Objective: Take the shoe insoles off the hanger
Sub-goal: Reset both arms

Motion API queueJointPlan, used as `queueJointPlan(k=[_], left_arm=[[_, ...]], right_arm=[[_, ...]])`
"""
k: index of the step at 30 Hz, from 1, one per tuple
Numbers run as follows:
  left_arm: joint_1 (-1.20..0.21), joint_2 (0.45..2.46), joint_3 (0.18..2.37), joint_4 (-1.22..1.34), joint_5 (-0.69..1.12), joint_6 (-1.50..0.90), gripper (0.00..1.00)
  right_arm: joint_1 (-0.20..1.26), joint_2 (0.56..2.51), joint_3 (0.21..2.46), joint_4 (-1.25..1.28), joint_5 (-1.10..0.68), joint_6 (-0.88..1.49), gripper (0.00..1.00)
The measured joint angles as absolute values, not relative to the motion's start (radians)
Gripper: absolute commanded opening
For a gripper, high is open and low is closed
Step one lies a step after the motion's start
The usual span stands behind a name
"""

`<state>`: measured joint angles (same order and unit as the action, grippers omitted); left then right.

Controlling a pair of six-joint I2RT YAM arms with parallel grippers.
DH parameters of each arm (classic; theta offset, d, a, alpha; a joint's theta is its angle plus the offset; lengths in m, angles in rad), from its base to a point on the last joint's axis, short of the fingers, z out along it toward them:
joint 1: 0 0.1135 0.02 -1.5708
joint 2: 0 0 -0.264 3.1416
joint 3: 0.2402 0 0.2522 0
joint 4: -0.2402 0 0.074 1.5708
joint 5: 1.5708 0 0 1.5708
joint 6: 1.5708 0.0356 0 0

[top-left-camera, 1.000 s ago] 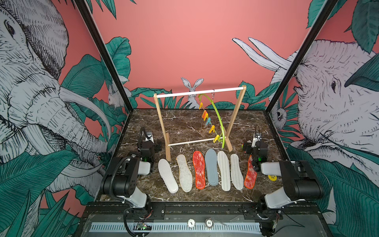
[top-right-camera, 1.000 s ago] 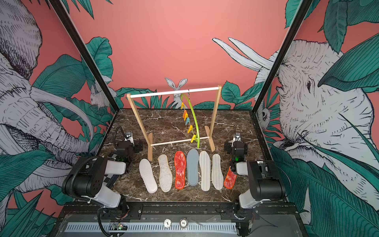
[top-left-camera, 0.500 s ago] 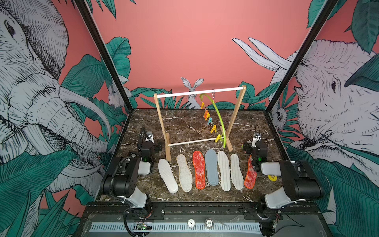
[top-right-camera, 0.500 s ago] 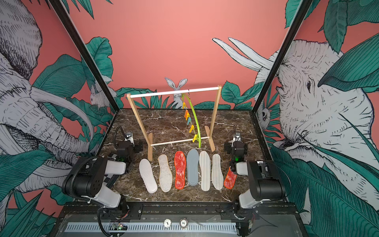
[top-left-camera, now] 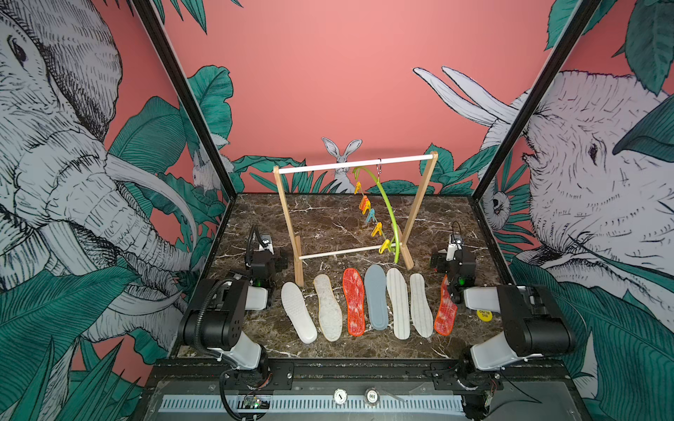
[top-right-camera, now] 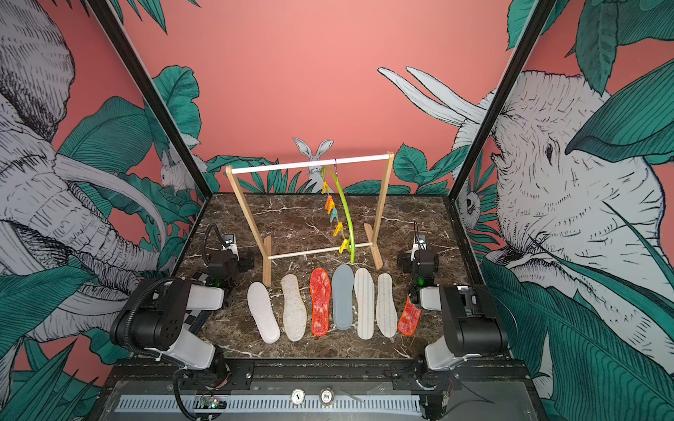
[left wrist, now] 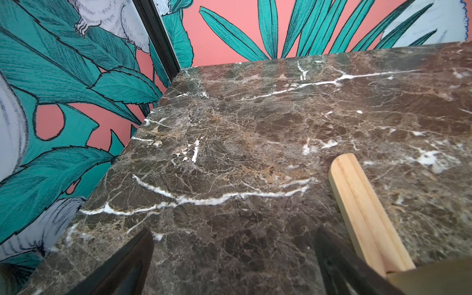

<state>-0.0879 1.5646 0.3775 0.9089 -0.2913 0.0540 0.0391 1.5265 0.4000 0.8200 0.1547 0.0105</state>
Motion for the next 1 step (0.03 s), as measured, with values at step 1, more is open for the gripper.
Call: queueJointPlan(k=[1], left_arm=[[-0.088, 1.565, 0.377, 0.908, -0.291, 0.054, 1.00]], right_arm=[[0.039, 1.526, 0.400, 0.818, 0.151, 0.010, 0.98]])
